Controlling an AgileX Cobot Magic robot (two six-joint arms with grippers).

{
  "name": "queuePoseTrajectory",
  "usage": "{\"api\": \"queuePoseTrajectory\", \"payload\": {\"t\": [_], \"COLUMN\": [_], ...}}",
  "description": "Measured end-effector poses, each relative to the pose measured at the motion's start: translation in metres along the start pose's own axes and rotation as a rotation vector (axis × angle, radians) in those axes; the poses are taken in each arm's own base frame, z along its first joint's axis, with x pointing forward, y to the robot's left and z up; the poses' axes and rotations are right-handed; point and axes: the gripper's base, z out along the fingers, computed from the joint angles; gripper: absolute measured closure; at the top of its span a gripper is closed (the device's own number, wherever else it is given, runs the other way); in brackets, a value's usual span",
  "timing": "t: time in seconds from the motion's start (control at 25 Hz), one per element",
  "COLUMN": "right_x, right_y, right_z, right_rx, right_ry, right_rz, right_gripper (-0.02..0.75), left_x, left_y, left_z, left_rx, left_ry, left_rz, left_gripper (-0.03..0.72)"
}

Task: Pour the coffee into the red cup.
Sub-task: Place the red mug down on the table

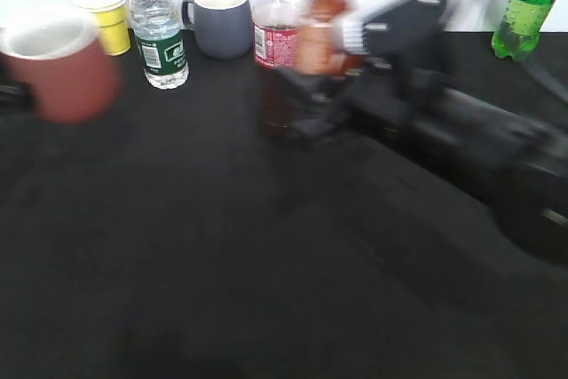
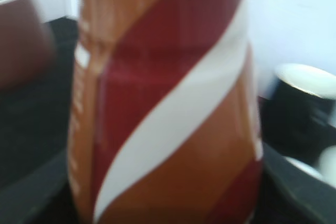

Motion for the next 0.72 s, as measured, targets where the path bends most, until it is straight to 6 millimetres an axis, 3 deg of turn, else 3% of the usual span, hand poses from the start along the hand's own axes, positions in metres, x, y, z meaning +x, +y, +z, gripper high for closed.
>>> {"api": "queuePoseTrajectory", "payload": {"t": [0.12,0.24,0.48,0.72], "right_x": [-0.004,-0.013,-0.013,-0.013], "right_y": [-0.007,-0.015,-0.015,-0.015], "right_z": [-0.029,-0.048,-0.051,-0.051], "right_rx": [0.06,0.131,0.133,0.133], "right_ry": [-0.015,-0.039,-0.004,-0.002], "right_rz": [0.031,0.027,0.037,0.035], "right_gripper": [0.209,0.209,0.209,0.209], "left_x": [-0.001,0.012,0.043,0.065], "left_y": [0.028,0.036,0.067,0.082], "left_z": [0.009,0.036,0.082,0.125], "left_rx": [-0.093,-0.101,-0.156,-0.166], "left_ry": [-0.012,0.002,0.028,0.087], "left_rz": [0.004,0.002,-0.015,-0.024], "left_gripper": [0.583,0.576,0.563,0.557]}}
